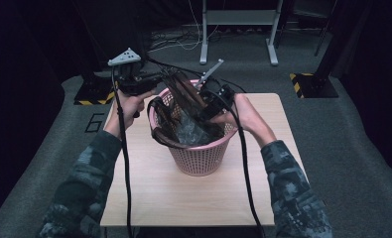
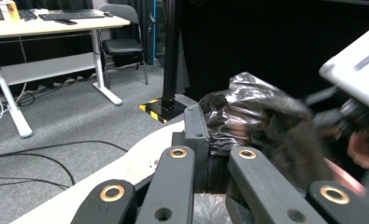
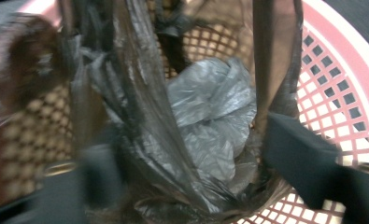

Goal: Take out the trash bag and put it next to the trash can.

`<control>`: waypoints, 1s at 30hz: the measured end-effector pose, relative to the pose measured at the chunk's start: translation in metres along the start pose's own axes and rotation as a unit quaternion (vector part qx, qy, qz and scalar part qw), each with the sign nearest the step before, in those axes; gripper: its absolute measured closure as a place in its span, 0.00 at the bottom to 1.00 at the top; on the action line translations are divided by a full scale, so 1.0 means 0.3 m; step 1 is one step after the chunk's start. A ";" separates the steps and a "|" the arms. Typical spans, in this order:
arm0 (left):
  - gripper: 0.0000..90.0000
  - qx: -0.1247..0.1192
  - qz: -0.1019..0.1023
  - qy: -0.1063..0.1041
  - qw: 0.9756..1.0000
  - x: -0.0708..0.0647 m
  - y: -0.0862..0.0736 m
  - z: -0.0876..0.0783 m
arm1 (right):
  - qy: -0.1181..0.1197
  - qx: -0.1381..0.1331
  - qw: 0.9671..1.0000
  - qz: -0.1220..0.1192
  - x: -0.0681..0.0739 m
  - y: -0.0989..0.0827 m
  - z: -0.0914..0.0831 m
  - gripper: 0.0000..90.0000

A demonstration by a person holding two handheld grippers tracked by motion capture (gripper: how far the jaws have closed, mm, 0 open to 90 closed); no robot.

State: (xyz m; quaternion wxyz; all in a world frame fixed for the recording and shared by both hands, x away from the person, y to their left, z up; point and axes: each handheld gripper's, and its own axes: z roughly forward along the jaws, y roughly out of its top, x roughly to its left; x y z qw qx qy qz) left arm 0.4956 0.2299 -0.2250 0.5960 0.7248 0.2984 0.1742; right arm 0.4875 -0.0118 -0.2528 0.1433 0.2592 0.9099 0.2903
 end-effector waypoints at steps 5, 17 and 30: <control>1.00 0.017 -0.002 -0.015 1.000 -0.012 -0.010 0.008 | -0.002 -0.009 0.999 0.032 0.025 0.030 0.048 1.00; 0.88 0.063 0.018 -0.040 0.997 -0.040 -0.118 0.017 | -0.010 -0.132 0.982 0.138 -0.007 0.065 -0.034 1.00; 0.19 0.125 0.003 -0.012 0.992 -0.060 -0.148 0.096 | -0.015 -0.176 0.974 0.145 0.027 0.091 -0.069 1.00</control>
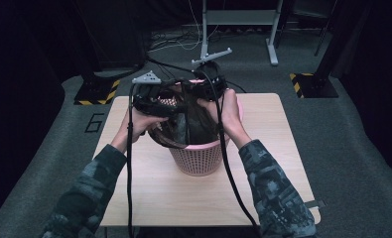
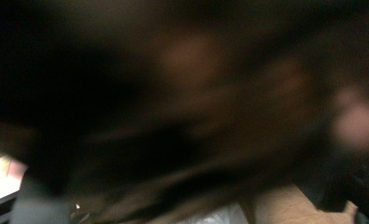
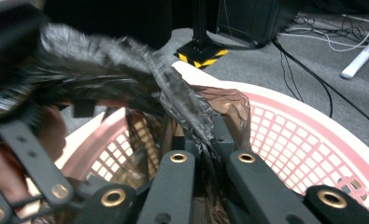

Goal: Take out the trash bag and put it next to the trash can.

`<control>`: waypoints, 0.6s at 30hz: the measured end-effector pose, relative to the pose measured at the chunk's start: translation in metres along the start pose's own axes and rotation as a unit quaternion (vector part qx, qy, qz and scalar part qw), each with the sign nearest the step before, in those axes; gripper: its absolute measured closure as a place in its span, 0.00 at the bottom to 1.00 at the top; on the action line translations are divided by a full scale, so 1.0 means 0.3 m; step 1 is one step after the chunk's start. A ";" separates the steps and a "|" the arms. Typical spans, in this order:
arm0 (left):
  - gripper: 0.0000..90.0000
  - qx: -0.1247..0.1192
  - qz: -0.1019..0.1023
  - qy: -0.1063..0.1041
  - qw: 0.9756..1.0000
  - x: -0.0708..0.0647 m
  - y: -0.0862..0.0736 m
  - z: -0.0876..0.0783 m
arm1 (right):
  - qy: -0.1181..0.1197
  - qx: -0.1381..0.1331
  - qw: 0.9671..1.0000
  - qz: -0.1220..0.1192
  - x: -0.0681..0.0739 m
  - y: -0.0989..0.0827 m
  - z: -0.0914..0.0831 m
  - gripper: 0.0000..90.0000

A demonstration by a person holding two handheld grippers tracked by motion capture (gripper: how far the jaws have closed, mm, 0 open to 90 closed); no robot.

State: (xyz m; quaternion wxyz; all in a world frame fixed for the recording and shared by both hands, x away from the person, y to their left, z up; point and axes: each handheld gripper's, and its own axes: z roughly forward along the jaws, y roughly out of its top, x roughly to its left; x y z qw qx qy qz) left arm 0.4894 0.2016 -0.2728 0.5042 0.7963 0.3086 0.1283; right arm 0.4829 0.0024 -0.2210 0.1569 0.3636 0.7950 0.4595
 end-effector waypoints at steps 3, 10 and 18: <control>0.18 0.013 -0.010 0.037 0.999 0.010 0.009 0.022 | 0.008 -0.004 1.000 -0.008 0.024 0.013 -0.006 1.00; 0.69 0.026 0.016 0.030 0.999 -0.005 0.033 0.051 | 0.033 -0.014 0.999 -0.006 0.051 0.027 -0.022 1.00; 1.00 0.002 0.055 0.010 0.998 -0.011 0.059 0.028 | 0.052 -0.017 0.998 -0.013 -0.002 0.011 -0.068 0.91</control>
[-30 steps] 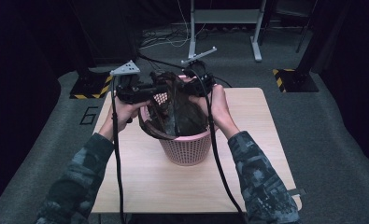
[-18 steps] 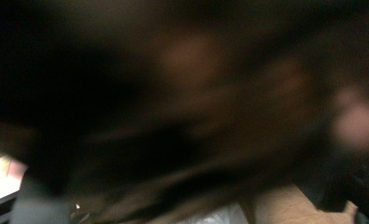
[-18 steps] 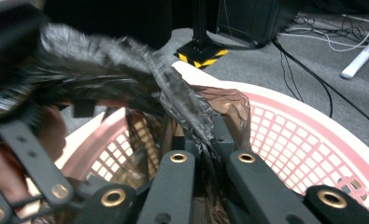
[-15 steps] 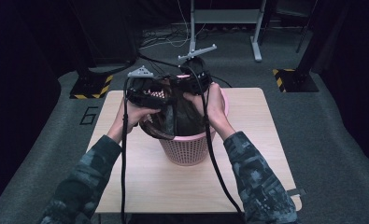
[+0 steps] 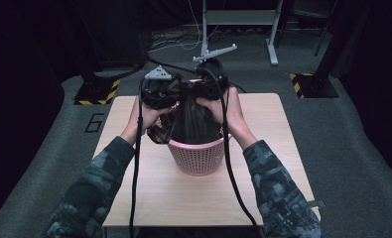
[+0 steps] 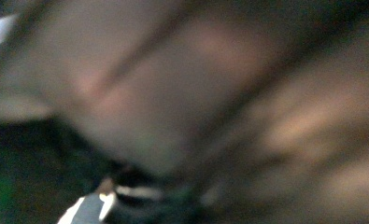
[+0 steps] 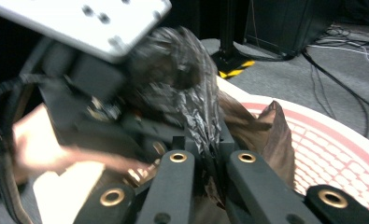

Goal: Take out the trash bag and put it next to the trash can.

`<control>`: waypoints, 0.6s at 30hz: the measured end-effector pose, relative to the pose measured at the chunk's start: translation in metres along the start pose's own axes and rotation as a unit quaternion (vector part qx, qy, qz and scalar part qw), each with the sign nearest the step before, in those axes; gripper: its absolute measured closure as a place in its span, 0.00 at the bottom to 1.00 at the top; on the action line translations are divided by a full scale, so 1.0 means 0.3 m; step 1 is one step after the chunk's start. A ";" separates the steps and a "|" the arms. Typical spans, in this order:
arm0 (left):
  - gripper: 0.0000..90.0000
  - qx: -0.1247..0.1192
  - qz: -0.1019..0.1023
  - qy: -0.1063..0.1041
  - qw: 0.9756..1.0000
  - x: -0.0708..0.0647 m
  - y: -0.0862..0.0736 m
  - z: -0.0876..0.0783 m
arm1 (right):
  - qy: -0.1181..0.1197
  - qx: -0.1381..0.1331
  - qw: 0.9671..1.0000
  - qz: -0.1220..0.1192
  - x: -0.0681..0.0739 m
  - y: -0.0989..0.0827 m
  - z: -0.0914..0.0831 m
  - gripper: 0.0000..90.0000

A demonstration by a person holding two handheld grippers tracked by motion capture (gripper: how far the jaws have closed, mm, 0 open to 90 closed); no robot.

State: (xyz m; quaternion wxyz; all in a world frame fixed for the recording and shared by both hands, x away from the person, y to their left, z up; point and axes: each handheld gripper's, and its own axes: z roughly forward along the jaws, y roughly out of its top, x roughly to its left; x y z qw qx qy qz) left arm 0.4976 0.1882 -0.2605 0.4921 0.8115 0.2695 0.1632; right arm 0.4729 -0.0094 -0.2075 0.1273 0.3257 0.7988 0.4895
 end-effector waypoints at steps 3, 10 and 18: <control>1.00 -0.013 0.008 -0.009 1.000 -0.002 0.017 -0.033 | -0.008 0.023 0.999 -0.023 -0.027 -0.014 -0.013 0.64; 1.00 -0.036 0.024 -0.047 0.998 -0.031 0.073 -0.106 | -0.038 0.091 0.994 -0.047 -0.074 -0.062 0.064 0.15; 1.00 -0.030 0.032 -0.074 0.996 -0.046 0.075 -0.118 | -0.004 0.068 0.995 -0.069 -0.043 -0.086 0.123 0.90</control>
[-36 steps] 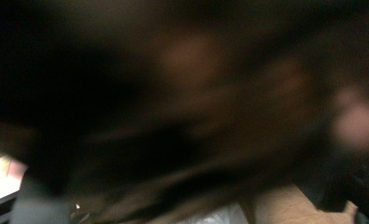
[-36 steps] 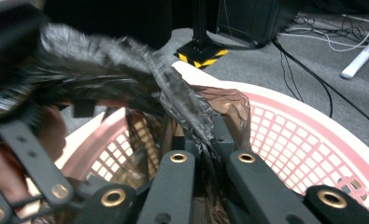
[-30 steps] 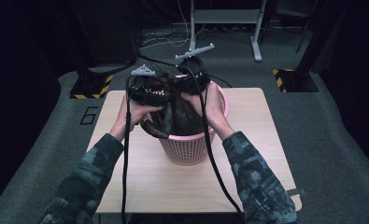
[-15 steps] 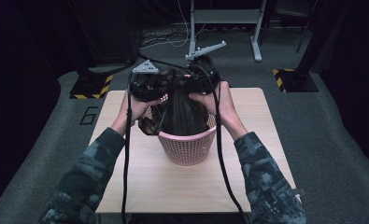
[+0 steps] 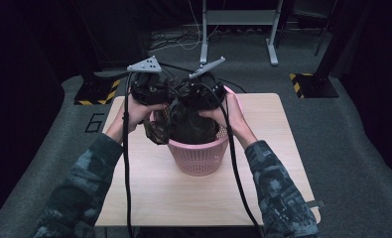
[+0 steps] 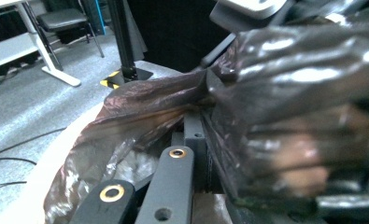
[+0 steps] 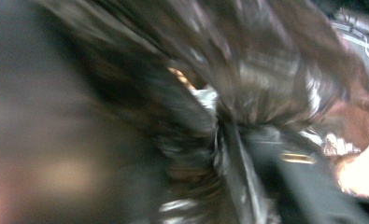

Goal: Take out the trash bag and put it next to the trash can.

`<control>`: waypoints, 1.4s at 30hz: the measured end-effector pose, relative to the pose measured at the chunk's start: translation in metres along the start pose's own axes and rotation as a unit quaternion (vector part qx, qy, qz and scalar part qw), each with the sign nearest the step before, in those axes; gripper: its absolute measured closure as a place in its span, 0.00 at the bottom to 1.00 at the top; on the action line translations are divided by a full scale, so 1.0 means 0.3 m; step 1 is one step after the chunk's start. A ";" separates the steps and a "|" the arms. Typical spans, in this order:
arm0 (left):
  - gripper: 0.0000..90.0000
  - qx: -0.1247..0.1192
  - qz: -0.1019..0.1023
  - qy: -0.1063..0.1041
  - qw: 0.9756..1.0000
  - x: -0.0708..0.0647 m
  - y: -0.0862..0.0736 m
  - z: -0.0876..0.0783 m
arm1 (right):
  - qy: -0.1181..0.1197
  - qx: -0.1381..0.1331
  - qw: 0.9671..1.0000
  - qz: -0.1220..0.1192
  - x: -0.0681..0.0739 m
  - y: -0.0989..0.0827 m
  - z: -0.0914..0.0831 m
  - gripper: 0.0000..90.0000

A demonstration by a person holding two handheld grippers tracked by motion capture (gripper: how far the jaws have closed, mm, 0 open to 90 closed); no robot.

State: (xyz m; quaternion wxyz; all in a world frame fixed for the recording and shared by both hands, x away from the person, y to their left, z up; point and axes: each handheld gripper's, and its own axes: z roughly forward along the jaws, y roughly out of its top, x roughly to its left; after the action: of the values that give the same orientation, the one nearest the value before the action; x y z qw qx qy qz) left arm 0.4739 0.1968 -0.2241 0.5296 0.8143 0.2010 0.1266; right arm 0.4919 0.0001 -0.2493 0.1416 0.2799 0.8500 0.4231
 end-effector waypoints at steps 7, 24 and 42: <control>0.67 0.016 -0.010 0.002 1.000 0.043 -0.037 -0.011 | -0.010 0.010 0.999 -0.031 0.024 0.012 -0.020 1.00; 0.22 0.134 0.008 0.035 0.990 0.095 -0.074 0.078 | 0.020 -0.009 0.998 -0.064 0.039 0.034 -0.063 1.00; 1.00 0.148 0.041 0.054 0.987 0.064 -0.062 0.148 | 0.025 0.007 1.000 -0.002 -0.012 -0.011 -0.079 0.88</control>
State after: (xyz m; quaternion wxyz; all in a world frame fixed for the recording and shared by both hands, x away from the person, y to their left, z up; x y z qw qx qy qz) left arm 0.5061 0.1764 -0.2592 0.3862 0.8831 0.2123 0.1607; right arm 0.4821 -0.0188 -0.2376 0.1190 0.2685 0.8567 0.4241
